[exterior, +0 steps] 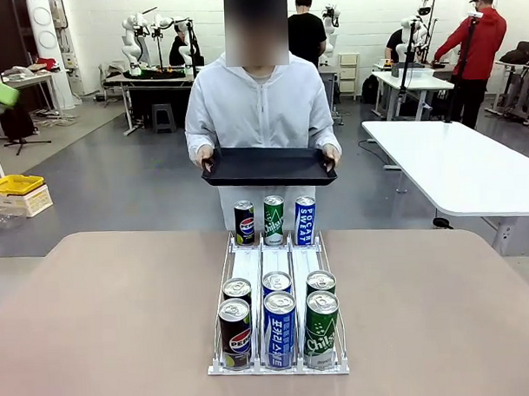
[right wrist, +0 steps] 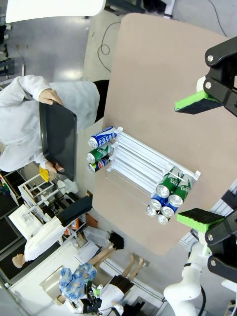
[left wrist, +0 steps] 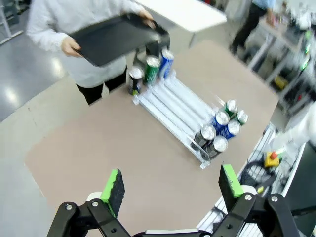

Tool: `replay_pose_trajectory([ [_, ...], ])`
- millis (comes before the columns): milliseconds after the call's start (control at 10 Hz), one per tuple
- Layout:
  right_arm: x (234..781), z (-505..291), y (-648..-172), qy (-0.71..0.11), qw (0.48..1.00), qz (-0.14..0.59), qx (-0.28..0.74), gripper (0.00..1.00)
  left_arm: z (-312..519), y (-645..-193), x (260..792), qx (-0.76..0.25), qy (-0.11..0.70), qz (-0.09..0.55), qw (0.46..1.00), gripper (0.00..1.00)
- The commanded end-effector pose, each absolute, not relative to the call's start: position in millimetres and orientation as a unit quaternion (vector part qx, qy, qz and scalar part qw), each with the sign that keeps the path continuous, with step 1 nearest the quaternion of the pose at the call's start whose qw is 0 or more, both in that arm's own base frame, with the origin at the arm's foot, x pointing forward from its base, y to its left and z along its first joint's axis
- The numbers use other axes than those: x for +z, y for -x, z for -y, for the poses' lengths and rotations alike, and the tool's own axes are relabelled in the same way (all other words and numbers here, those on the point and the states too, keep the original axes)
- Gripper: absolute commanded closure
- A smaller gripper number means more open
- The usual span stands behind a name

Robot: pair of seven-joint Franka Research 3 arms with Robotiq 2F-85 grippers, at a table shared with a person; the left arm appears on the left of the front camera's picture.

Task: Retrieve and hand over the desired beverage to the person.
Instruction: Pick up a can of the same type that the person held from the Automatic Can Dispenser.

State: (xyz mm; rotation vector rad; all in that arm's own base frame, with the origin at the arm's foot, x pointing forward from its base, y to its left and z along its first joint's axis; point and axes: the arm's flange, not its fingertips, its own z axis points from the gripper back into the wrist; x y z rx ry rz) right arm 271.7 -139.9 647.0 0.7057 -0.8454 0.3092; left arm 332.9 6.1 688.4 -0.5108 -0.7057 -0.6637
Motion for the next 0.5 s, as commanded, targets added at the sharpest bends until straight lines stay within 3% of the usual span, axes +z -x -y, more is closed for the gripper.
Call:
replay_pose_trajectory([
  [0,648,140,-274,-0.342,0.835,0.404,0.152,0.0,99,-361,682,-0.334,0.151,0.214,0.906,0.0],
  [200,648,140,-274,-0.342,0.835,0.404,0.152,0.0,199,-369,639,-0.26,0.086,0.133,0.952,0.0],
  [400,648,140,-274,-0.342,0.835,0.404,0.152,0.0,282,-359,599,-0.182,0.03,0.114,0.976,0.0],
])
